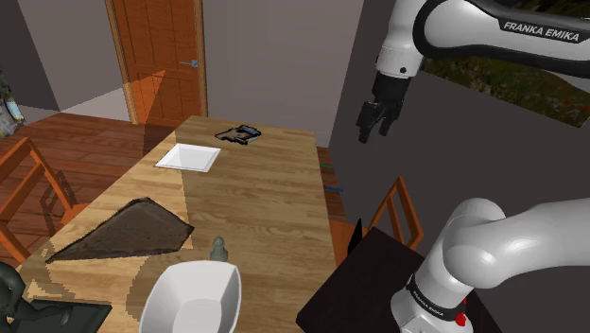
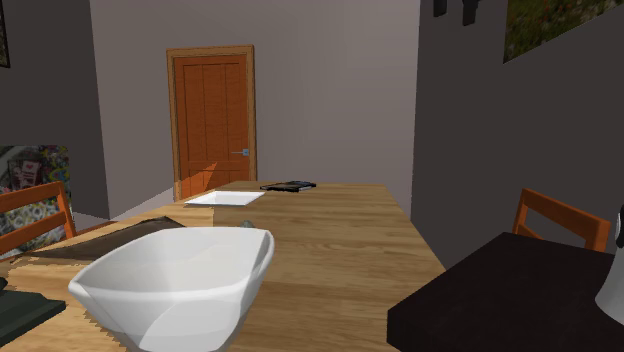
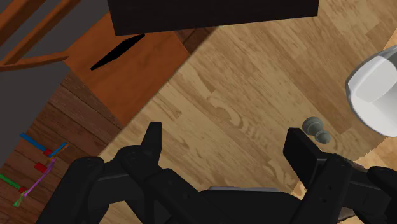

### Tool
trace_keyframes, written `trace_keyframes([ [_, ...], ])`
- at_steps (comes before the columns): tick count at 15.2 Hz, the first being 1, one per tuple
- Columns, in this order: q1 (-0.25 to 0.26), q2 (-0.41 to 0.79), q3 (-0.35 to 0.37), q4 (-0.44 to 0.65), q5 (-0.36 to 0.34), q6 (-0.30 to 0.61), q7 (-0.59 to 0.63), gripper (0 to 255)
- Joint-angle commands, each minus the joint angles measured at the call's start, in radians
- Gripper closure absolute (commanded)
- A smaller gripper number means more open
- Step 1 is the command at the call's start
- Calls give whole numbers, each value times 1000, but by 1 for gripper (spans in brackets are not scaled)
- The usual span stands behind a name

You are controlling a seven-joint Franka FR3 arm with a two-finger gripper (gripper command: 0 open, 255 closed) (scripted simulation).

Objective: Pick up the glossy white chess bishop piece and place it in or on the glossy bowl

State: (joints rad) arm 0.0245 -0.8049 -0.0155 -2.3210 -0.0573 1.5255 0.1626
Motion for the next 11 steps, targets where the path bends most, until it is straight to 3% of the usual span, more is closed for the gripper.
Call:
trace_keyframes([
  [1,0,0,0,0,0,0,0,0],
  [11,47,147,88,-166,81,346,103,0],
])
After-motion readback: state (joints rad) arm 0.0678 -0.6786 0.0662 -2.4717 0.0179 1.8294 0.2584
